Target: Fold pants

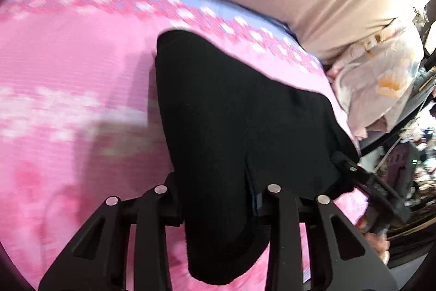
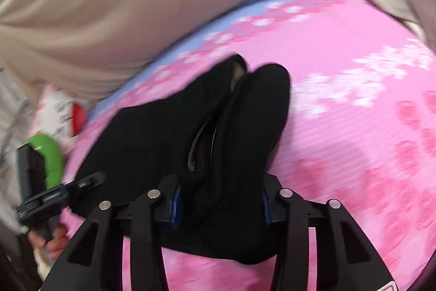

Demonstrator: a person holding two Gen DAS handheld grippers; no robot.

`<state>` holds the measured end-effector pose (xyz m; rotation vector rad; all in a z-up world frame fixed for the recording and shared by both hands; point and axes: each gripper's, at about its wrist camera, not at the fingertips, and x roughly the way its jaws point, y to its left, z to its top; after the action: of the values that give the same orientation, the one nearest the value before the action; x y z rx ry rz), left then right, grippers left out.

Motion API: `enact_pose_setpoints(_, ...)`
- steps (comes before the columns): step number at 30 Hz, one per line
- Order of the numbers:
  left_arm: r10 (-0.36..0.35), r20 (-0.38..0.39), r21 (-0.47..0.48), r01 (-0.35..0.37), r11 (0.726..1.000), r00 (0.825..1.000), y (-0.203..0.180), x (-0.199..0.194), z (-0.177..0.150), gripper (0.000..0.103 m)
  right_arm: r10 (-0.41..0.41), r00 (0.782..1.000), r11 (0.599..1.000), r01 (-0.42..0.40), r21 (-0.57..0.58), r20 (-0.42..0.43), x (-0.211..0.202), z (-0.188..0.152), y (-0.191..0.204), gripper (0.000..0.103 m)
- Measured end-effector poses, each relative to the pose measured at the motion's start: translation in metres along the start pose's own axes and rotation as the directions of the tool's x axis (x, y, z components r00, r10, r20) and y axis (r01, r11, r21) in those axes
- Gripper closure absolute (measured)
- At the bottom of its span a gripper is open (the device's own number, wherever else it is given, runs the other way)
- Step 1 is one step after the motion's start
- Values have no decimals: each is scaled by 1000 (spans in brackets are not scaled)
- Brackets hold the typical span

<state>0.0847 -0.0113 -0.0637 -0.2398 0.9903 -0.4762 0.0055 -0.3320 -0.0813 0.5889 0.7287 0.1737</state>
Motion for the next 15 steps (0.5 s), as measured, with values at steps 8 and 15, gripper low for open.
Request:
enact_pose_setpoints(8,199,-58,-19,-200,980,978,55,-33,-40,50,16,995,998,-22,-62,-96,25,-50,31,40)
enact_pose_setpoints(15,468,321,155,-534,831,823,-12,-74,-36,24,-112,989,964,132,-231,98,-20,-18,76,32)
